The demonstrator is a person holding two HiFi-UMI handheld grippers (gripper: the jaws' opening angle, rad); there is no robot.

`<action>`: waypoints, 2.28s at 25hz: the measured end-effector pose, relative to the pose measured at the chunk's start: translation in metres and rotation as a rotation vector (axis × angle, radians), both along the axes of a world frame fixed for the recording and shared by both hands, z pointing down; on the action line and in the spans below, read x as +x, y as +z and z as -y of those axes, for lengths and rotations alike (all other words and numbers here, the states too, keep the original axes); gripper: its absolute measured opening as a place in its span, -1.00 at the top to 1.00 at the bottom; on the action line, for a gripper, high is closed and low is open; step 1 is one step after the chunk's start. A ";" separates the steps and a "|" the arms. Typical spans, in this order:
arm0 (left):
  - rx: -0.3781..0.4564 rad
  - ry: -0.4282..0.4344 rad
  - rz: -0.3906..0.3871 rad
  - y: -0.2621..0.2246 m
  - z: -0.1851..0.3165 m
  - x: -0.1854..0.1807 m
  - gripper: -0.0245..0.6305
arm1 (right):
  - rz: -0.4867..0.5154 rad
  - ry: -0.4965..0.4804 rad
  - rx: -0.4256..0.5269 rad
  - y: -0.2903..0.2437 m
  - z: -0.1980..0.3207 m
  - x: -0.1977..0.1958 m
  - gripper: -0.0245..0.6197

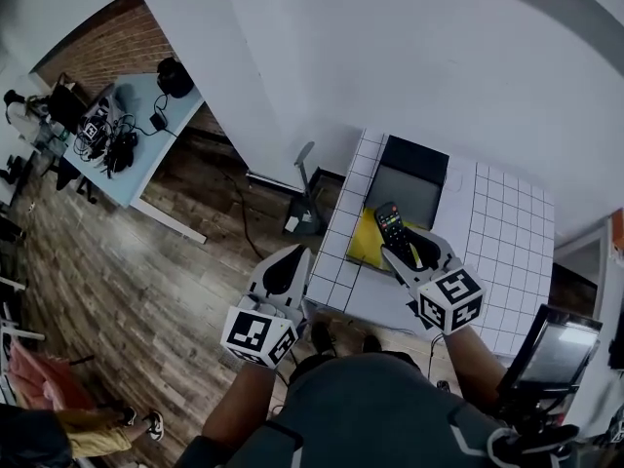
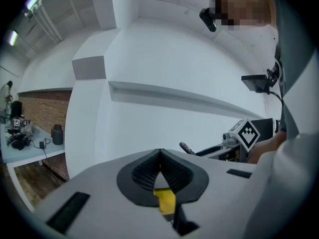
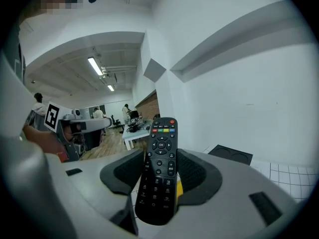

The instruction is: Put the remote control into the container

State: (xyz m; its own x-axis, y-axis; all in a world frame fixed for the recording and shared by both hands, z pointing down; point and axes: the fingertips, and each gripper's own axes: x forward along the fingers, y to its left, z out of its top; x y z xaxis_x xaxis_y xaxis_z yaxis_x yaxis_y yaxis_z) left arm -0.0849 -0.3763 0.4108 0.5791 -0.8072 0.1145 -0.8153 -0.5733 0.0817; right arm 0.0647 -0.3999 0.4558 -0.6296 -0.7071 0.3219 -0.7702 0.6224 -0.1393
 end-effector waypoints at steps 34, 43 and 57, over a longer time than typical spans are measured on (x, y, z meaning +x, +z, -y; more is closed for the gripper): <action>-0.169 0.089 0.024 0.135 0.074 -0.010 0.90 | -0.366 0.051 -0.460 0.239 0.063 0.005 0.25; -0.188 0.104 0.042 0.144 0.075 -0.012 0.90 | -0.408 0.047 -0.496 0.253 0.069 0.004 0.25; -0.174 0.112 0.061 0.137 0.070 -0.014 0.89 | -0.421 0.051 -0.538 0.268 0.069 0.000 0.25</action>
